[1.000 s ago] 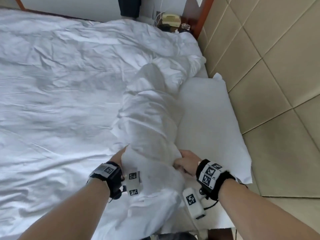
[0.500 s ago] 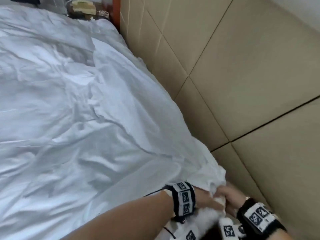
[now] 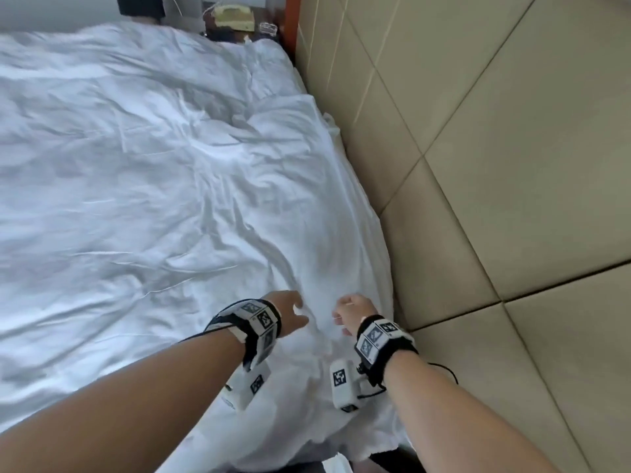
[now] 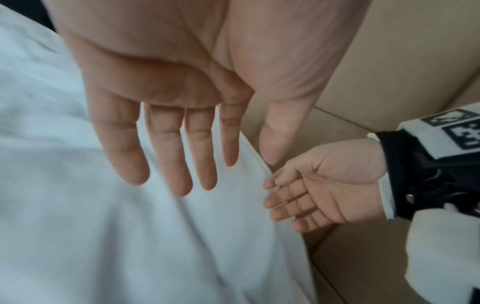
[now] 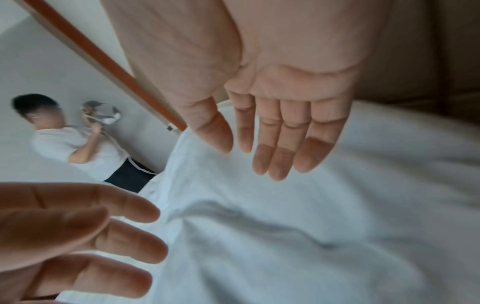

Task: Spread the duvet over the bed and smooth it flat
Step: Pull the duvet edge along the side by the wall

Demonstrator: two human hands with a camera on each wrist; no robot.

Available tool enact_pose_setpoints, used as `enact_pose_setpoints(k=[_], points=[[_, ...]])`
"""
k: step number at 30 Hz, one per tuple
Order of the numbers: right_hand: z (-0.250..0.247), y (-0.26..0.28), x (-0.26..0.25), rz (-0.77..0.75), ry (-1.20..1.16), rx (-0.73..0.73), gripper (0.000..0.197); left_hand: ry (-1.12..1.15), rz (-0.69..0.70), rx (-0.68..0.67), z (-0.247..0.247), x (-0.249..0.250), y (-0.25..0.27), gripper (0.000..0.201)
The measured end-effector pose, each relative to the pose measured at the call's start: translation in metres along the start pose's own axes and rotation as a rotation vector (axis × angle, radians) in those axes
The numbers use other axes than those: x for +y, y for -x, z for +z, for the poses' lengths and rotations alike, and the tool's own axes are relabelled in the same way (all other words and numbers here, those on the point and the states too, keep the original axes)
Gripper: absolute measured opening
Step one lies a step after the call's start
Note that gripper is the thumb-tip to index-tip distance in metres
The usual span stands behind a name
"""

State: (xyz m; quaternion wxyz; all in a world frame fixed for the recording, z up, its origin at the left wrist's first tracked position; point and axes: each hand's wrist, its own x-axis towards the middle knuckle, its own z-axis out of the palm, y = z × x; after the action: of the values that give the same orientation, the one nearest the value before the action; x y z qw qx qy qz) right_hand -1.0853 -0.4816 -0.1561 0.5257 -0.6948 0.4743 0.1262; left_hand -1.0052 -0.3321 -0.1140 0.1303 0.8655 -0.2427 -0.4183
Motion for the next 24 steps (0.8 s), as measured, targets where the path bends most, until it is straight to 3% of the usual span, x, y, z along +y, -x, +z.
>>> enact_pose_setpoints(k=[5,12,17,22,24], points=[[0.044,0.001,-0.045,-0.059,0.233,-0.021,0.001,0.070,-0.075,0.024,-0.032,-0.065,-0.003,0.039],[0.014,-0.016,-0.084,-0.006,0.462,0.104,0.023,0.115,-0.090,0.007,-0.052,-0.112,-0.013,0.037],[-0.028,-0.076,-0.132,-0.046,0.448,0.206,0.055,0.163,-0.120,0.014,-0.067,-0.113,-0.030,0.037],[-0.039,-0.167,-0.173,-0.066,0.347,0.286,0.109,0.225,-0.213,0.053,-0.063,-0.126,-0.044,0.017],[-0.029,-0.192,-0.171,-0.024,0.269,0.241,0.108,0.203,-0.269,0.043,-0.058,-0.133,-0.047,0.010]])
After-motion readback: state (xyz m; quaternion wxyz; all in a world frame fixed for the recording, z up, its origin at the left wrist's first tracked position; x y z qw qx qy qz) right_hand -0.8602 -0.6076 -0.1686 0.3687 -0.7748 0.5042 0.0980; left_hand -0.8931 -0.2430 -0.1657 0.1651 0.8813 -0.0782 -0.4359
